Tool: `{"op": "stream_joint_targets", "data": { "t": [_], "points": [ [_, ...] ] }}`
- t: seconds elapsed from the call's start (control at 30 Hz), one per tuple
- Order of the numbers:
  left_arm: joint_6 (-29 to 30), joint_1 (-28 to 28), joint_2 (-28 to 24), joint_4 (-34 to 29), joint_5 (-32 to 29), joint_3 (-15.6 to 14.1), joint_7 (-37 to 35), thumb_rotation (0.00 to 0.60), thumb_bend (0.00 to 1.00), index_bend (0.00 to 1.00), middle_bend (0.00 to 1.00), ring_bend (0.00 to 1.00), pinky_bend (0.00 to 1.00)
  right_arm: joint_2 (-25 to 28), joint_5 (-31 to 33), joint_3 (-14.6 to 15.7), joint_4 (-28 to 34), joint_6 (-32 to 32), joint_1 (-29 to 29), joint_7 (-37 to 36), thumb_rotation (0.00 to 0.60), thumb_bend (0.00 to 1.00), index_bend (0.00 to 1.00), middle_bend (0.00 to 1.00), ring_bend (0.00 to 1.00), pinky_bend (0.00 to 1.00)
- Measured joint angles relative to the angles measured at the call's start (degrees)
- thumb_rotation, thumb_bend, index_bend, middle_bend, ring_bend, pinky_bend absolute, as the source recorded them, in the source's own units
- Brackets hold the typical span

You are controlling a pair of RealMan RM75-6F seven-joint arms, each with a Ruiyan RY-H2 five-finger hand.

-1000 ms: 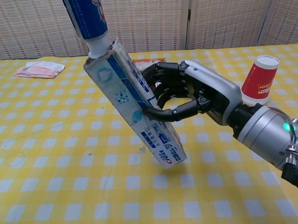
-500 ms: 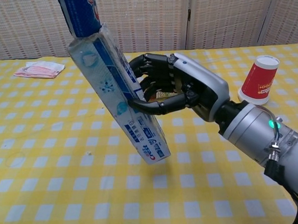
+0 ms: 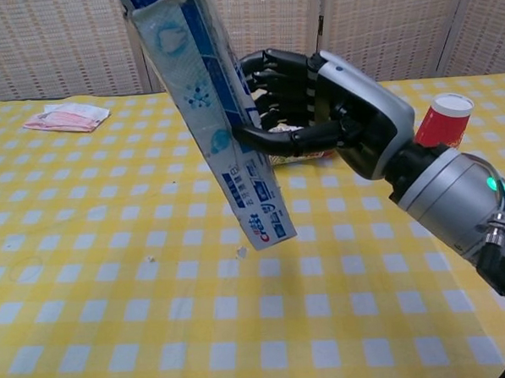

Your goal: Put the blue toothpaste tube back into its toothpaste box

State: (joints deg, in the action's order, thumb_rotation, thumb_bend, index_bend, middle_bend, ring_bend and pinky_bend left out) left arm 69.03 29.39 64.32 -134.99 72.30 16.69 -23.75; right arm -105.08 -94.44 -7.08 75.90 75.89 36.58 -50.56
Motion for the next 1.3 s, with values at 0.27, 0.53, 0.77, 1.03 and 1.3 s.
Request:
{"op": "stream_joint_targets", "data": {
  "t": [0.27,0.53,0.77,1.03,1.3],
  "points": [
    [-0.49,1.03,3.25,0.00,-2.03,-1.29,5.29,0.600,0.40,0.82,1.00,1.00,1.00,-0.12,-0.06,0.21,2.19,-0.90,0.84,2.08,0.600,0.30,0.41,0.43,0.45,0.45],
    [0.36,2.78,6.31,0.00,-6.34,-1.12,9.51,0.600,0.28,0.14,1.00,1.00,1.00,0.76,0.30,0.42,3.85,-0.88,0.73,2.88,0.600,0.30,0.41,0.43,0.45,0.45],
    [0.86,2.64,7.79,0.00,-5.87,-1.81,11.45,0.600,0.24,0.00,1.00,1.00,1.00,1.42,0.22,0.88,4.38,-0.65,0.53,2.75,0.600,0.30,0.41,0.43,0.45,0.45],
    [1.24,2.05,7.50,0.00,-4.70,-1.36,11.31,0.600,0.25,0.00,1.00,1.00,1.00,1.71,0.21,1.18,4.20,-0.58,0.40,3.11,0.600,0.30,0.41,0.43,0.45,0.45],
    [7.22,-0.70,6.23,0.52,2.83,-3.06,21.91,0.600,0.25,0.21,0.59,0.56,0.62,4.63,0.54,1.76,4.77,-1.16,-0.23,9.66,0.600,0.30,0.41,0.43,0.46,0.45]
  ]
}}
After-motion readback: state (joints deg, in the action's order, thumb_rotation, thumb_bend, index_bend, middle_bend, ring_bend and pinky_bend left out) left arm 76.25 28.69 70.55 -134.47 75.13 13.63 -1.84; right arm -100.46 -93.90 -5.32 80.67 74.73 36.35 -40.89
